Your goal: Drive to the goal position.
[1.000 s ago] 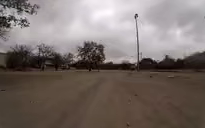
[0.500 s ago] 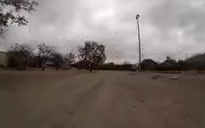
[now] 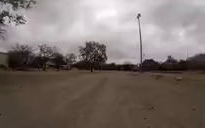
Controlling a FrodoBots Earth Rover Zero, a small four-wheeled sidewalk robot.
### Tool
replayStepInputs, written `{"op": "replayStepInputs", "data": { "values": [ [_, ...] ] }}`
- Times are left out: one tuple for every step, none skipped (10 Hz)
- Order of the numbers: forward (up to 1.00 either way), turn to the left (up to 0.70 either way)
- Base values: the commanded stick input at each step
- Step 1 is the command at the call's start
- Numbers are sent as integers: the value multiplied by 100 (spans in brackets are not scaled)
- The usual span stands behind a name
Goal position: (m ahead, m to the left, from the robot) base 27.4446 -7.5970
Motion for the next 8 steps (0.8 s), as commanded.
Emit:
{"op": "replayStepInputs", "data": {
  "values": [
    [70, -1],
    [70, -1],
    [70, -1],
    [70, -1],
    [70, -1],
    [70, -1],
    [70, -1],
    [70, -1]
  ]
}}
